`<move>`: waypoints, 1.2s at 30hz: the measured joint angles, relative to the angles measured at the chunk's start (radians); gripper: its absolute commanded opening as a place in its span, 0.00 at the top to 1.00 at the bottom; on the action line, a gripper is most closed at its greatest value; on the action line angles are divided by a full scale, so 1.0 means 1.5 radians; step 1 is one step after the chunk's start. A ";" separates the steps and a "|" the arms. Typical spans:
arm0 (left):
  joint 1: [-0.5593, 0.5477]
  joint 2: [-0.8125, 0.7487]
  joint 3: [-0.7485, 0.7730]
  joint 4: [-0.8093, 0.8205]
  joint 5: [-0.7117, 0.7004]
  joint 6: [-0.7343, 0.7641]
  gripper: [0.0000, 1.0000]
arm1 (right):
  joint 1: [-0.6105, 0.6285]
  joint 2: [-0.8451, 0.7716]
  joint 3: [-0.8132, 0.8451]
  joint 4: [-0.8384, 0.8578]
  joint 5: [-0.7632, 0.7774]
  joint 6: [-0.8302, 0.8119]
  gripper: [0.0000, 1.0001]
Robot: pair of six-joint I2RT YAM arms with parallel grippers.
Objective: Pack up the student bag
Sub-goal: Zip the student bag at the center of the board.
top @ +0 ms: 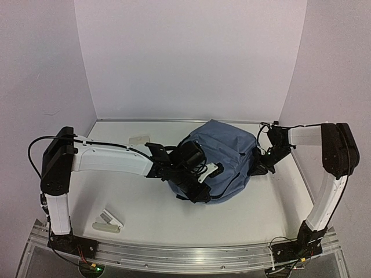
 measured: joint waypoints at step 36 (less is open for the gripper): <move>0.008 0.079 0.115 0.047 0.020 0.003 1.00 | 0.099 -0.116 -0.079 -0.025 -0.202 -0.040 0.18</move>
